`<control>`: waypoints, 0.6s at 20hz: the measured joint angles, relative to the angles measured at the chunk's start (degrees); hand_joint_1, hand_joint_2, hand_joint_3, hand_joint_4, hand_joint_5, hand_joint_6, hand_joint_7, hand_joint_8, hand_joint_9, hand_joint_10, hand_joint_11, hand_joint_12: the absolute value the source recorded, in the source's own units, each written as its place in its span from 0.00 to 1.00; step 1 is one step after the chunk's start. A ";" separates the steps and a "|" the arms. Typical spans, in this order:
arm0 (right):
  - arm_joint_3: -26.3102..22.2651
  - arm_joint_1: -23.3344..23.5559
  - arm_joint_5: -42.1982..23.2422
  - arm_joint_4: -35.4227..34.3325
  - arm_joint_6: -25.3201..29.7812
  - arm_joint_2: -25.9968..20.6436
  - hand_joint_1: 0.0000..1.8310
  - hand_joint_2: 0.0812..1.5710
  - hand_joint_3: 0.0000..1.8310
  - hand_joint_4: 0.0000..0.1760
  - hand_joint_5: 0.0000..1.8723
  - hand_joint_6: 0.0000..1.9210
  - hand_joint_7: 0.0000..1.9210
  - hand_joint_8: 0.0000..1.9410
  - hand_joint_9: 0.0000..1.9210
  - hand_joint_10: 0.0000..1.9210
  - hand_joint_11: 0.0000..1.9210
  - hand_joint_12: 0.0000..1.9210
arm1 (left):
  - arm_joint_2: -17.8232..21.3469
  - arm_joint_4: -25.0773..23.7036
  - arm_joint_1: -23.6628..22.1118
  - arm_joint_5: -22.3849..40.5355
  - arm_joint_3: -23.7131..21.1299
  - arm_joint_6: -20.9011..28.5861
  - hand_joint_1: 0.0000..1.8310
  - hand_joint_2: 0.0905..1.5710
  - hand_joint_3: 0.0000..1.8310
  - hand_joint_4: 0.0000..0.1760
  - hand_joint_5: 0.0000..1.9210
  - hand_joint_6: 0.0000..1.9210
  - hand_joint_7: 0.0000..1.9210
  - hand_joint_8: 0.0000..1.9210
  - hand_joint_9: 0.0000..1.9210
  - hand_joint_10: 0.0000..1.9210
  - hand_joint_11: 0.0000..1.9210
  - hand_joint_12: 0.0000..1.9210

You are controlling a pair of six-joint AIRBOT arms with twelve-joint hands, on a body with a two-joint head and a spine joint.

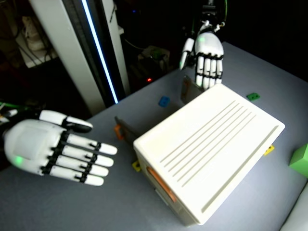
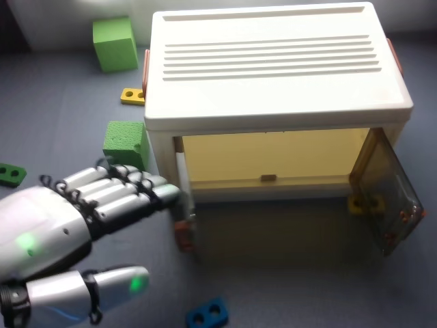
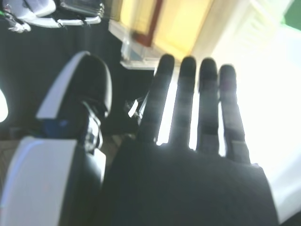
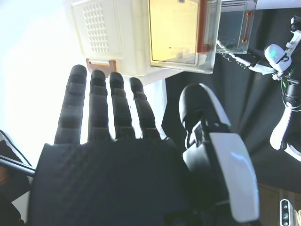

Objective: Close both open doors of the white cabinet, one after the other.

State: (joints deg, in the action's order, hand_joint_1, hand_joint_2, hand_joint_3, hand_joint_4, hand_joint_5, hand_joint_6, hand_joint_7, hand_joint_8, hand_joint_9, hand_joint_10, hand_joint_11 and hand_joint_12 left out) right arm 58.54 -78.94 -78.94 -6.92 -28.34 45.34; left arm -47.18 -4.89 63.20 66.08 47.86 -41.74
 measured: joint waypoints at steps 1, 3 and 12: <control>0.00 0.00 0.04 0.02 0.02 0.02 0.00 0.94 0.00 0.09 0.04 0.00 0.03 0.00 0.04 0.00 0.06 0.01 | -0.15 -0.55 -0.28 -0.13 0.07 0.11 0.00 0.91 0.00 0.00 0.07 0.00 0.08 0.00 0.10 0.00 0.00 0.28; 0.00 0.00 0.00 0.02 0.00 0.02 0.00 0.94 0.00 0.14 0.03 0.00 0.03 0.00 0.03 0.00 0.05 0.00 | -0.61 -0.50 -0.92 -0.48 0.35 0.55 0.00 0.91 0.00 0.00 0.08 0.00 0.08 0.00 0.10 0.00 0.00 0.29; 0.04 0.00 0.02 0.04 0.00 0.02 0.00 0.93 0.00 0.21 0.04 0.00 0.03 0.00 0.04 0.00 0.06 0.00 | -3.80 -4.35 -5.31 -2.95 2.40 2.62 0.00 0.91 0.00 0.00 0.04 0.00 0.04 0.00 0.05 0.00 0.00 0.14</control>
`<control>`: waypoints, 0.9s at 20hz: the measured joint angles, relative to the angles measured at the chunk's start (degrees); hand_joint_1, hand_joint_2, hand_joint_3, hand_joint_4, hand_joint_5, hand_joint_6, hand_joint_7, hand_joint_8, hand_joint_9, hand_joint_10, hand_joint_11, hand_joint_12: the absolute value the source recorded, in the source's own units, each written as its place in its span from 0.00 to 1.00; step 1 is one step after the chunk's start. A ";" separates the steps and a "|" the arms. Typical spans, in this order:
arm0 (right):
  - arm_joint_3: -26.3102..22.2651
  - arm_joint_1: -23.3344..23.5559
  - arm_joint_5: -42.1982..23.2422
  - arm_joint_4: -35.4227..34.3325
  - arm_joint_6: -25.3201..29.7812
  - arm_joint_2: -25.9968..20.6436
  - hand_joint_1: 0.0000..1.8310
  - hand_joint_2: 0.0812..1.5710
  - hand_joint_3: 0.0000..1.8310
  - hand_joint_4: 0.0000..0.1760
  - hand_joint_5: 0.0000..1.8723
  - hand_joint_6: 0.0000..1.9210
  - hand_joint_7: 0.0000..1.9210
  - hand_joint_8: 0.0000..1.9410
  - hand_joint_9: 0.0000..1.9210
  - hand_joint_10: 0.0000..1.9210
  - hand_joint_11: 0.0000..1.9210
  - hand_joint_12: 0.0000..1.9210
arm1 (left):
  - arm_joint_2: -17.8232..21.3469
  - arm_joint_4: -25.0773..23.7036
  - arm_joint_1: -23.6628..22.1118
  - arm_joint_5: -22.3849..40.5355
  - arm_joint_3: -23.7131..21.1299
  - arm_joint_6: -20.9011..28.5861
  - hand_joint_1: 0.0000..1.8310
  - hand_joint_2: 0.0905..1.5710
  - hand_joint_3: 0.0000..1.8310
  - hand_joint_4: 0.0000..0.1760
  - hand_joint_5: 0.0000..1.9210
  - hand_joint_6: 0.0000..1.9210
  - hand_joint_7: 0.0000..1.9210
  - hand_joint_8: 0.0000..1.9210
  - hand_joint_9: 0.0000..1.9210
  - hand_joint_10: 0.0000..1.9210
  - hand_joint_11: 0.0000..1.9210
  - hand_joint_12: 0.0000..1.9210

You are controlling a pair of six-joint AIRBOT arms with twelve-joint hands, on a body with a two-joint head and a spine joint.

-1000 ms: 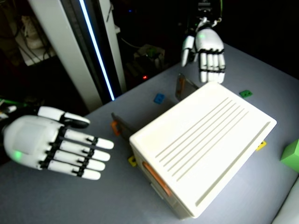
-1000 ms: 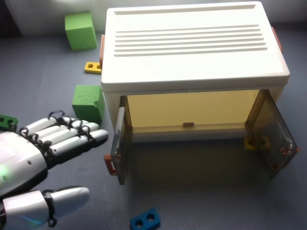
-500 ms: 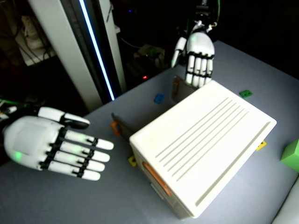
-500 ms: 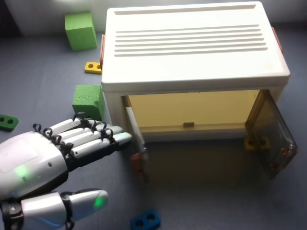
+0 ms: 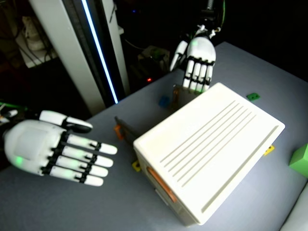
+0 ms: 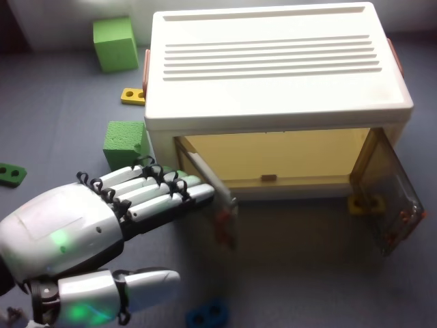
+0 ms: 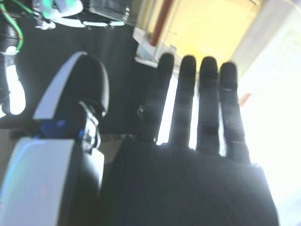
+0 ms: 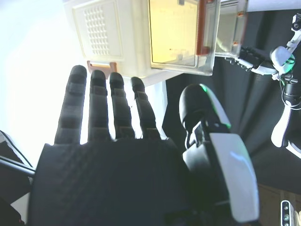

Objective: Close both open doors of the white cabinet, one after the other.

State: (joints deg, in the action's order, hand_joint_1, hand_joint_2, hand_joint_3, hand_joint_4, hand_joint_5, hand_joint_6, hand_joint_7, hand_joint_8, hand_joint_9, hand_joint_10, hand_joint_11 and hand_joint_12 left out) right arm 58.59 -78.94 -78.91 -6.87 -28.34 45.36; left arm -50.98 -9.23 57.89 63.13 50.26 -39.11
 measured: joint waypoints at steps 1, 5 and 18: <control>0.00 0.00 0.09 0.00 0.00 0.00 0.00 0.93 0.00 0.22 0.04 0.00 0.04 0.00 0.05 0.00 0.07 0.01 | -0.52 -0.87 -0.81 -0.37 0.74 0.20 0.00 0.91 0.00 0.00 0.04 0.00 0.04 0.00 0.05 0.00 0.00 0.13; 0.13 0.00 0.55 0.02 -0.02 0.13 0.00 0.93 0.00 0.21 0.05 0.00 0.05 0.00 0.05 0.00 0.07 0.00 | -1.46 -1.40 -2.08 -2.01 1.29 0.42 0.00 0.91 0.00 0.00 0.04 0.00 0.05 0.00 0.06 0.00 0.01 0.12; 0.13 0.00 1.05 1.70 0.22 0.37 0.00 0.92 0.00 0.00 0.07 0.00 0.06 0.00 0.05 0.00 0.07 0.00 | -3.43 -2.14 -7.08 -4.28 3.74 -1.31 0.00 0.92 0.00 0.00 0.09 0.00 0.08 0.00 0.09 0.00 0.00 0.29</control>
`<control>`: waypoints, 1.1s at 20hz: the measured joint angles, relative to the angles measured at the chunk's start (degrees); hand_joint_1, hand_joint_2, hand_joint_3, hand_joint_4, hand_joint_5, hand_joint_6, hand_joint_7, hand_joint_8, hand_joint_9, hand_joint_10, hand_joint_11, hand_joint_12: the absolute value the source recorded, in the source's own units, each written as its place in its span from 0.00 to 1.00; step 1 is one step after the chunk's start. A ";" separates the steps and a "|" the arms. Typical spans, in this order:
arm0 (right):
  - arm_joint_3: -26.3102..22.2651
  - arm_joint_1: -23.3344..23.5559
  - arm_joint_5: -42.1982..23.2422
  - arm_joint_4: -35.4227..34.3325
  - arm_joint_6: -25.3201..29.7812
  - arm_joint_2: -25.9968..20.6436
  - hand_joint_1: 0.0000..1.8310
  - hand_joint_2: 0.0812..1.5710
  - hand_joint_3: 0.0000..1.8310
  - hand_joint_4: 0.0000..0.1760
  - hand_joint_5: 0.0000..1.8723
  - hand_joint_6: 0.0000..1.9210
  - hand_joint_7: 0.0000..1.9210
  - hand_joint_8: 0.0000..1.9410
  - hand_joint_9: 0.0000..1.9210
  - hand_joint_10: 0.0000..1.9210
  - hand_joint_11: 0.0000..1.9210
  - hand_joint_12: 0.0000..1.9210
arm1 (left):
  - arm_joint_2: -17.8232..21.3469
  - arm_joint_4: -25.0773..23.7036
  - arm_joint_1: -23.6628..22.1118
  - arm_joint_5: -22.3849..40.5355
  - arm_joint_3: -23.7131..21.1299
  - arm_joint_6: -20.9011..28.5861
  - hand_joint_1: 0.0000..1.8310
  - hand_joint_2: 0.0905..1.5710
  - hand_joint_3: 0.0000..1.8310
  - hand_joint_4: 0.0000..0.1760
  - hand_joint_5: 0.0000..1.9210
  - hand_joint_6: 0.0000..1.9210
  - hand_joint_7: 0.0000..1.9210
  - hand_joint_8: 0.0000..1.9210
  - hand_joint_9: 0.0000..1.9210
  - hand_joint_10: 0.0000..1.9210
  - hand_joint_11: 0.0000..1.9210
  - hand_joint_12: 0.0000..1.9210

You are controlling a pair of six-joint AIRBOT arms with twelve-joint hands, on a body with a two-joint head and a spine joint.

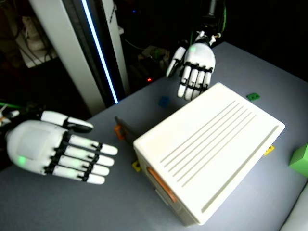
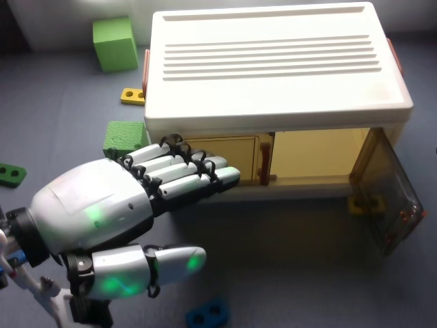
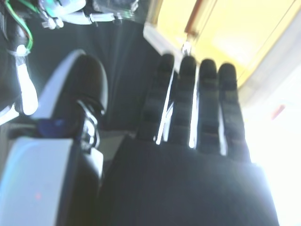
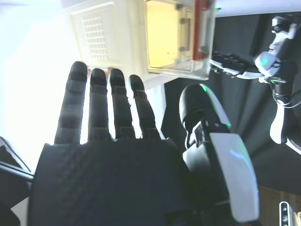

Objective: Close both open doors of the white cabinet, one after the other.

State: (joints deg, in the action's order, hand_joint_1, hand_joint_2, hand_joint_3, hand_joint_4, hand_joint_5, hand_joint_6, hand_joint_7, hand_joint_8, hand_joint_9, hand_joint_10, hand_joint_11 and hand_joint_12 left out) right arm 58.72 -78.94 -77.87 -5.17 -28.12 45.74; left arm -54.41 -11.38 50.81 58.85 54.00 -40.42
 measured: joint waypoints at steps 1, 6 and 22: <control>0.00 0.00 0.00 0.11 0.07 0.00 0.00 0.94 0.01 0.00 0.07 0.00 0.07 0.00 0.05 0.00 0.07 0.00 | 0.00 0.00 -0.11 -0.09 0.28 -0.02 0.00 0.92 0.00 0.00 0.08 0.00 0.08 0.00 0.08 0.00 0.00 0.26; -0.07 0.00 0.39 1.79 0.66 0.00 0.00 0.94 0.00 0.13 0.07 0.00 0.07 0.00 0.06 0.00 0.08 0.00 | 0.02 0.13 -0.09 -0.22 -0.22 0.00 0.00 0.91 0.00 0.00 0.08 0.00 0.07 0.00 0.07 0.00 0.00 0.19; -1.42 3.17 3.41 9.75 1.53 0.04 0.00 0.96 0.00 0.00 0.03 0.00 0.02 0.00 0.00 0.00 0.01 0.00 | 8.90 10.56 11.65 5.38 -6.97 -5.64 0.00 0.92 0.00 0.00 0.05 0.00 0.06 0.00 0.06 0.00 0.00 0.22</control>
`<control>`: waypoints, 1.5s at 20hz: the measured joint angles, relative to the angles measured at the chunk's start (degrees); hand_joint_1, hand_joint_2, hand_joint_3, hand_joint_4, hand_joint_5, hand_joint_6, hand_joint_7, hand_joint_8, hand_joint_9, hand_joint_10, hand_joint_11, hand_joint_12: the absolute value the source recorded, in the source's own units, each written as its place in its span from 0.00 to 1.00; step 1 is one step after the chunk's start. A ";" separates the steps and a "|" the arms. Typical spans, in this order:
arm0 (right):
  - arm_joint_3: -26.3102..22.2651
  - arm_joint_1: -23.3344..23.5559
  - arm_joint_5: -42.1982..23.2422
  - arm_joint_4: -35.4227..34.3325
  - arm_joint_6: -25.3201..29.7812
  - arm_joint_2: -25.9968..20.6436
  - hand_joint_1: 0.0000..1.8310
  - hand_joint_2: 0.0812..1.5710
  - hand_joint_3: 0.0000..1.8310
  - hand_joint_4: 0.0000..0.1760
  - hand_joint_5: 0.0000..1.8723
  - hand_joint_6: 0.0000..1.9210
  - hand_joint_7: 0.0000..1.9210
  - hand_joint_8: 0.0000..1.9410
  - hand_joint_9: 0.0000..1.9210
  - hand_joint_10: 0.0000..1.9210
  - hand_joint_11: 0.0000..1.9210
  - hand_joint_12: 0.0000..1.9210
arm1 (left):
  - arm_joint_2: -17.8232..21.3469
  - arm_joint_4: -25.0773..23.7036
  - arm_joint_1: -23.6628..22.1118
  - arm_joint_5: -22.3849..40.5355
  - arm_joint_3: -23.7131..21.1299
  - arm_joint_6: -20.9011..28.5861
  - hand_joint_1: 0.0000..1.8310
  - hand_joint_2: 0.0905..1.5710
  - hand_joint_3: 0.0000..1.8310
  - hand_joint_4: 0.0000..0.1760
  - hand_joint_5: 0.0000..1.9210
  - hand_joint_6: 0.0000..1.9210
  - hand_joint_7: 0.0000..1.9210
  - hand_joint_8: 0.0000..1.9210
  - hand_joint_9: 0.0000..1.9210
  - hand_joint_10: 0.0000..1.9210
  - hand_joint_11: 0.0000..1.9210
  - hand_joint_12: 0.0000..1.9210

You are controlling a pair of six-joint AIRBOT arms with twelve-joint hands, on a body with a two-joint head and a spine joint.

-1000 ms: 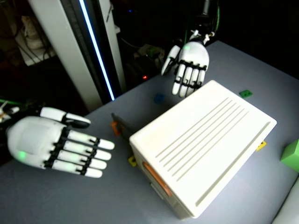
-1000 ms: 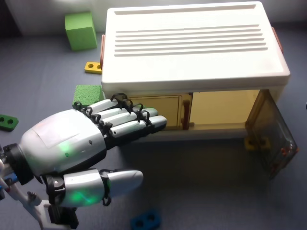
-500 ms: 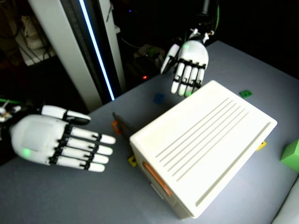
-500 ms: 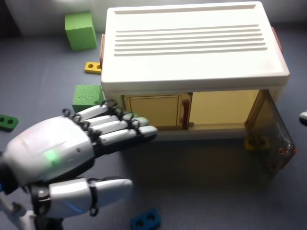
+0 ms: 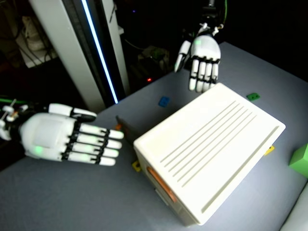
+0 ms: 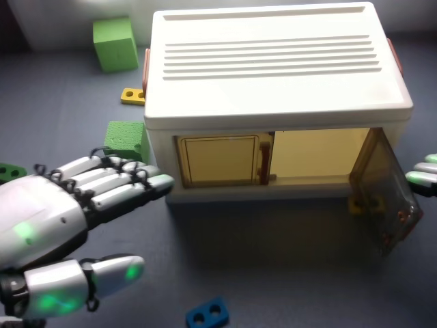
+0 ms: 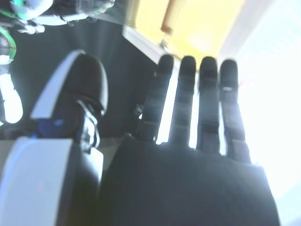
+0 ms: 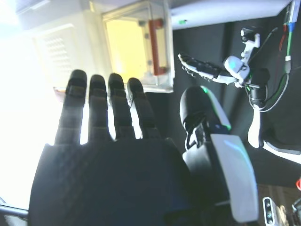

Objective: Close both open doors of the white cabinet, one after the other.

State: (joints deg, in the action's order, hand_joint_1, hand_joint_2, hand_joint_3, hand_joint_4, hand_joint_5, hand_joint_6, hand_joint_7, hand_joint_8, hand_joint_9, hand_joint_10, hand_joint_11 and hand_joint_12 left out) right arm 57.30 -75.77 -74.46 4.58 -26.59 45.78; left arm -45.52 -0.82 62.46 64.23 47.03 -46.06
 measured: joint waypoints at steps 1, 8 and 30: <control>-0.02 0.68 -0.04 0.72 0.00 0.02 0.00 0.96 0.00 0.00 0.03 0.00 0.02 0.00 0.00 0.00 0.01 0.00 | 0.42 1.18 0.61 0.48 -0.44 -0.87 0.00 0.93 0.00 0.00 0.06 0.00 0.06 0.00 0.07 0.00 0.00 0.24; 0.17 3.43 0.70 2.69 0.07 0.81 0.00 0.97 0.00 0.02 0.02 0.00 0.02 0.00 0.00 0.00 0.00 0.00 | 2.29 9.90 6.19 8.57 -1.88 -4.94 0.00 0.88 0.00 0.00 0.03 0.00 0.05 0.00 0.06 0.00 0.00 0.25; 3.80 13.81 6.47 11.10 3.02 7.85 0.00 1.00 0.01 0.00 0.05 0.00 0.04 0.00 0.02 0.00 0.03 0.00 | 2.14 11.13 7.13 11.23 -2.12 -5.09 0.00 0.89 0.00 0.00 0.07 0.00 0.06 0.00 0.07 0.00 0.00 0.26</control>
State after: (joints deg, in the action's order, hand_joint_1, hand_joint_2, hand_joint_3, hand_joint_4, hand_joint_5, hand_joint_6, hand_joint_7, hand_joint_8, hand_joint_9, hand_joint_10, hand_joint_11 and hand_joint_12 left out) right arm 61.10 -61.95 -67.99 15.68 -23.57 53.63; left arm -43.38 10.31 69.58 75.46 44.91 -51.16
